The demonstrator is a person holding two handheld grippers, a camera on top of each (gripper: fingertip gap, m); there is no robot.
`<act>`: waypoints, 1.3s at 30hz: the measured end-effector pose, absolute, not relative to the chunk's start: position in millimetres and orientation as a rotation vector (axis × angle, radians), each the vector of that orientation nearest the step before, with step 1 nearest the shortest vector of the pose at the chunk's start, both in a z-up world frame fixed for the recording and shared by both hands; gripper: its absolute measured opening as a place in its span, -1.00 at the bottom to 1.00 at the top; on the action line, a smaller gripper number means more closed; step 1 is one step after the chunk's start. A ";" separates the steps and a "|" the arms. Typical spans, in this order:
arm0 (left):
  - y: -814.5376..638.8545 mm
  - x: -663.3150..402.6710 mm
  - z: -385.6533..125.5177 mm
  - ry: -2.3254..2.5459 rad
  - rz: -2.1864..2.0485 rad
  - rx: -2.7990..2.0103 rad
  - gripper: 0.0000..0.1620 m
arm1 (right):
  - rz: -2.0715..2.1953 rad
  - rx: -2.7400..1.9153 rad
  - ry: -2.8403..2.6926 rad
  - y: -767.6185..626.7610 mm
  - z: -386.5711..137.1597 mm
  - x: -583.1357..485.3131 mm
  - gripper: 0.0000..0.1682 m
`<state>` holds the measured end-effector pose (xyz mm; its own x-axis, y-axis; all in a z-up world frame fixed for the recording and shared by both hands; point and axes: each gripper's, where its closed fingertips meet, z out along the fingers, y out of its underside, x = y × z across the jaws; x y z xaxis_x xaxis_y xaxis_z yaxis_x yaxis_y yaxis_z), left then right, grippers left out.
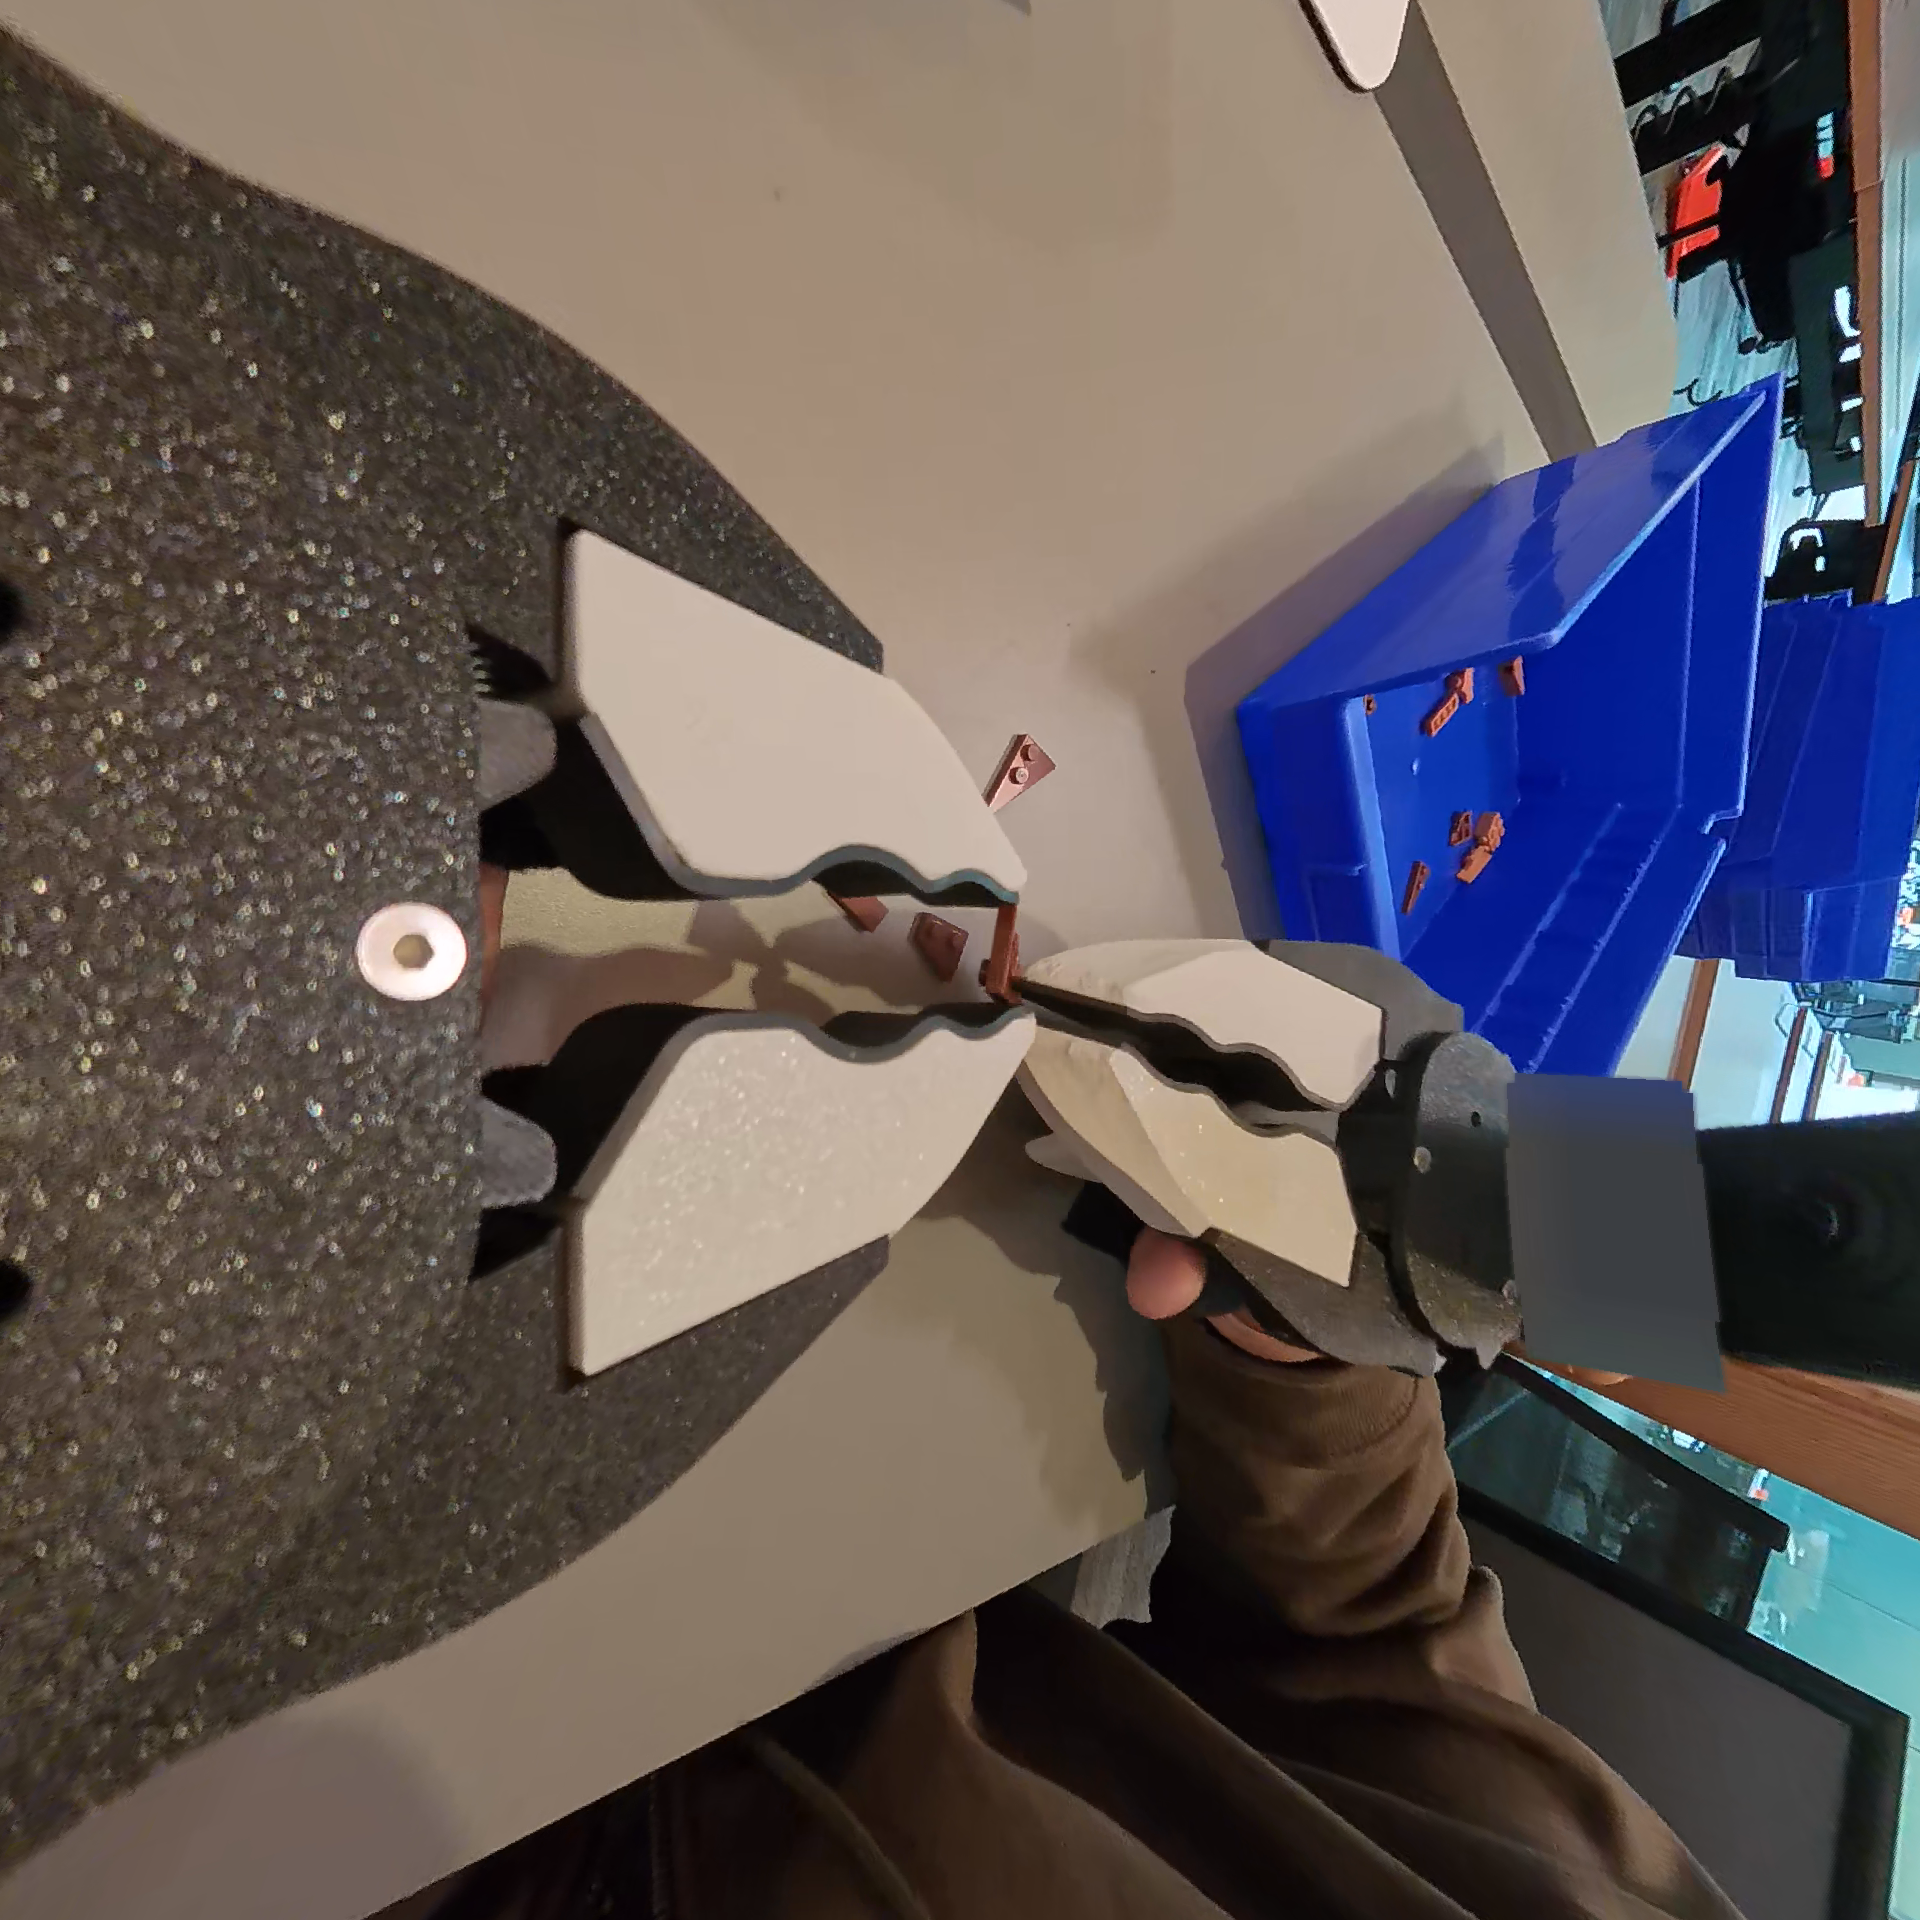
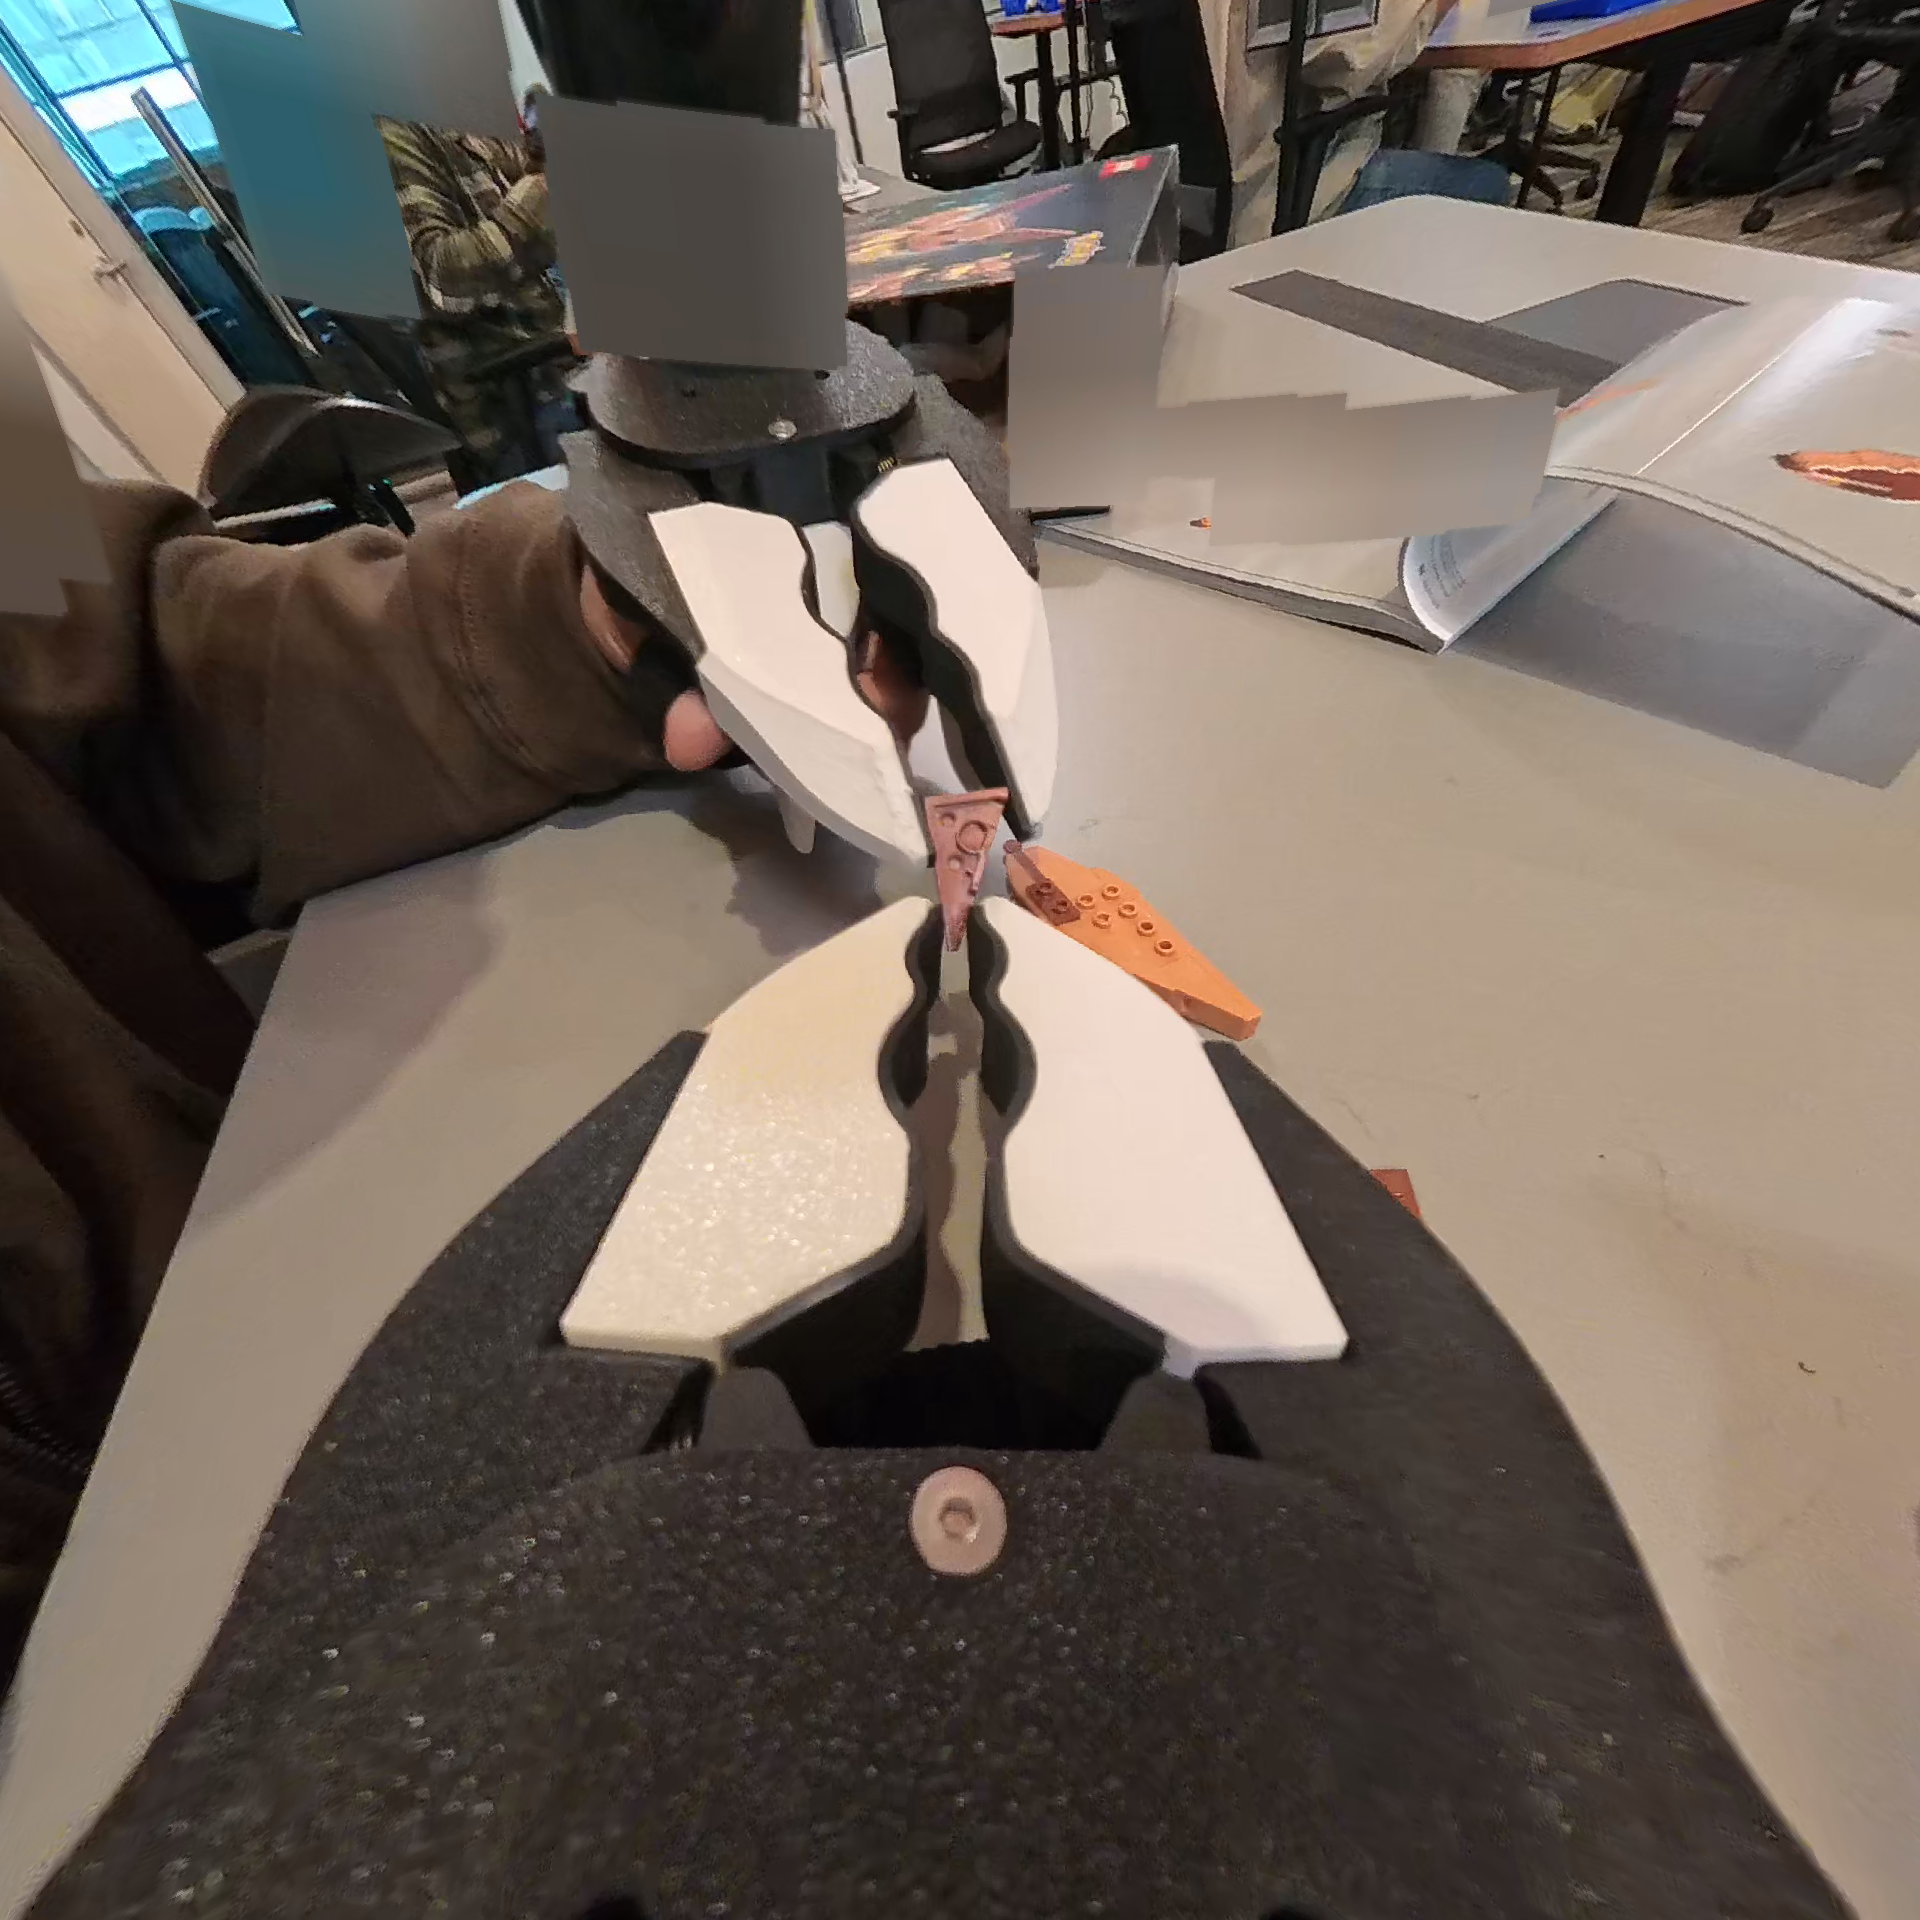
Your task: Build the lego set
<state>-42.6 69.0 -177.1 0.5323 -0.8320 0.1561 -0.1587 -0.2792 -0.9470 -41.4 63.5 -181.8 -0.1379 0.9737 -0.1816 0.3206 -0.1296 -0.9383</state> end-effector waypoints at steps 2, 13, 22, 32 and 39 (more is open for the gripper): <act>70.5 -43.8 -177.6 0.804 -0.847 -1.768 -0.79 | 1.258 -1.470 -1.495 65.2 -182.1 -41.2 -0.94; 78.0 -56.0 -178.2 0.667 -0.916 -1.841 -0.79 | 0.829 -1.351 -1.584 86.9 -192.3 -35.8 -0.84; 67.9 -56.0 -203.2 0.803 -0.831 -1.992 -0.79 | 0.524 -1.668 -1.569 140.0 -233.4 -9.6 -0.77; 41.3 -49.1 -225.8 1.008 -0.840 -2.120 -0.78 | 0.515 -1.684 -1.626 144.5 -242.0 -12.7 -0.73; 34.7 -51.9 -241.8 1.105 -0.747 -2.184 -0.77 | 0.559 -1.697 -1.661 139.5 -244.1 -13.0 -0.82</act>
